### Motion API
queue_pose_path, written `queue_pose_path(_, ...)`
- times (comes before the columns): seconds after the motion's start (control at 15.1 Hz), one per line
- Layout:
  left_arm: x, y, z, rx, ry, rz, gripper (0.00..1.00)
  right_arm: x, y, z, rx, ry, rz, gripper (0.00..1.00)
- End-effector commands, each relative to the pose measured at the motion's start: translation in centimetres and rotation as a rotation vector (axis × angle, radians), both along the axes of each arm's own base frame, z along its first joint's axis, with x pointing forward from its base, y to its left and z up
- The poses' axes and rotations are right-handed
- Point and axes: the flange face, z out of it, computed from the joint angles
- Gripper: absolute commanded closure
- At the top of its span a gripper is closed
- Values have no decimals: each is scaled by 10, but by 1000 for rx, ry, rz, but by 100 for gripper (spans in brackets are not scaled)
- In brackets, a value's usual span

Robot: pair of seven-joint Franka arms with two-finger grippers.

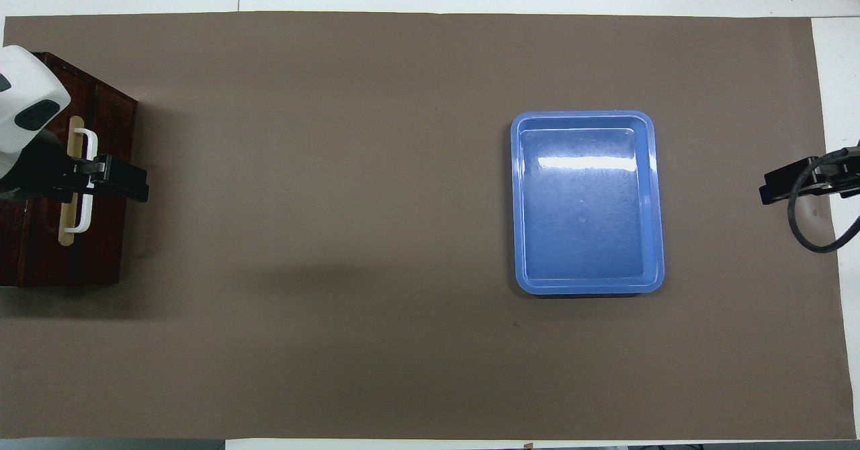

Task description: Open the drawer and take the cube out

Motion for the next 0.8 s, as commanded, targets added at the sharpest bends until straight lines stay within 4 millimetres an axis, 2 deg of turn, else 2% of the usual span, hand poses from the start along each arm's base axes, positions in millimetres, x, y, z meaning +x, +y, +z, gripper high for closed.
queue_pose_path(0.0,-5,0,6,-13,-2,-9,0,-7,-2,1,-11,0,20,0)
queue_pose_path(0.33,-8,0,4,-10,6,0,0,-7,-2,1,-11,0,20,0)
queue_pose_path(0.53,-2,-10,-2,23,-58,-32,0,-7,-3,1,-11,0,18,0)
queue_pose_path(0.73,8,-8,-21,130,-82,-64,0,-7,-3,1,-11,0,18,0)
